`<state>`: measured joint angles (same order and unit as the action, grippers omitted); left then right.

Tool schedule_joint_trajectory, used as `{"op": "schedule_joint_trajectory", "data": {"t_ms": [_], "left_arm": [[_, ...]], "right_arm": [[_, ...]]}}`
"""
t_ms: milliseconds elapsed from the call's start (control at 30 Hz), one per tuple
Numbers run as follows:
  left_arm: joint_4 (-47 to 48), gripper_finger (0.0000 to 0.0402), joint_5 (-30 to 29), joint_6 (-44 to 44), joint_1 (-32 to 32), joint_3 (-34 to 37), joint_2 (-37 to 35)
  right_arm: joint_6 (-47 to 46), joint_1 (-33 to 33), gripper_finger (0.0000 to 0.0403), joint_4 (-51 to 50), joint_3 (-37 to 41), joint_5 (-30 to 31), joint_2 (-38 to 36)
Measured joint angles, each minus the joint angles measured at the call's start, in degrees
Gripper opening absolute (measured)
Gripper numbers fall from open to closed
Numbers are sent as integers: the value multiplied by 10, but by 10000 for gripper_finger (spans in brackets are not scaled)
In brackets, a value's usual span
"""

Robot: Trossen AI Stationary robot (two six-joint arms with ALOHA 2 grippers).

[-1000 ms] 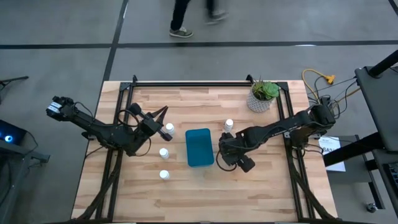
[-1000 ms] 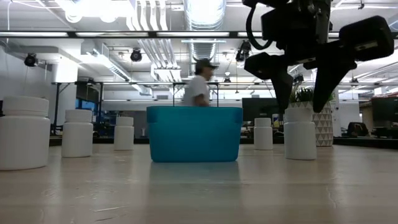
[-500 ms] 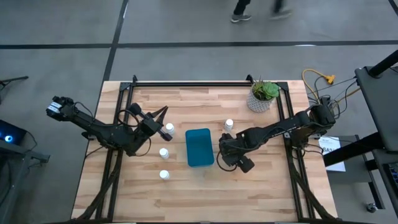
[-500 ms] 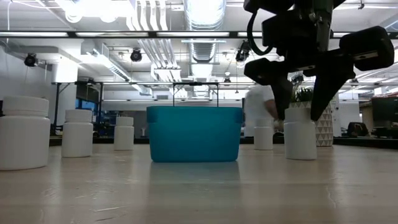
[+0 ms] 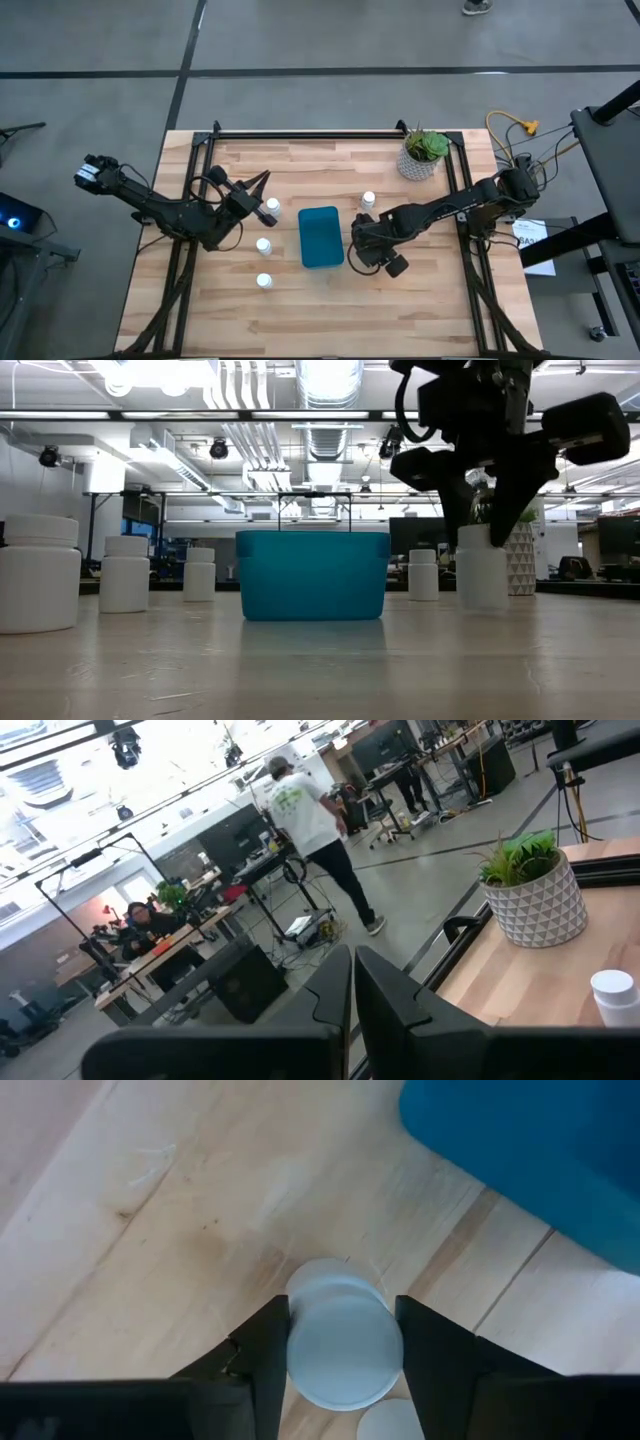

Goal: Pick and place pill bottles into a basket
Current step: Put the white pill bottle into the blue bin

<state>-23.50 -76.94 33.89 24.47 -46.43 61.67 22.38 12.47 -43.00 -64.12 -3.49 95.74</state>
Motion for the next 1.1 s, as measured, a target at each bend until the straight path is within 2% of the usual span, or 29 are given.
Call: {"op": "schedule_joint_trajectory", "data": {"t_ms": [433, 767, 1100], "left_arm": [[0, 2, 0, 0, 0, 0, 0], [0, 2, 0, 0, 0, 0, 0], [0, 2, 0, 0, 0, 0, 0]], "right_arm": [[30, -5, 149, -86, -106, 8, 0], [57, -44, 149, -108, -196, 8, 0], [99, -113, 149, -99, -205, 5, 0]]}}
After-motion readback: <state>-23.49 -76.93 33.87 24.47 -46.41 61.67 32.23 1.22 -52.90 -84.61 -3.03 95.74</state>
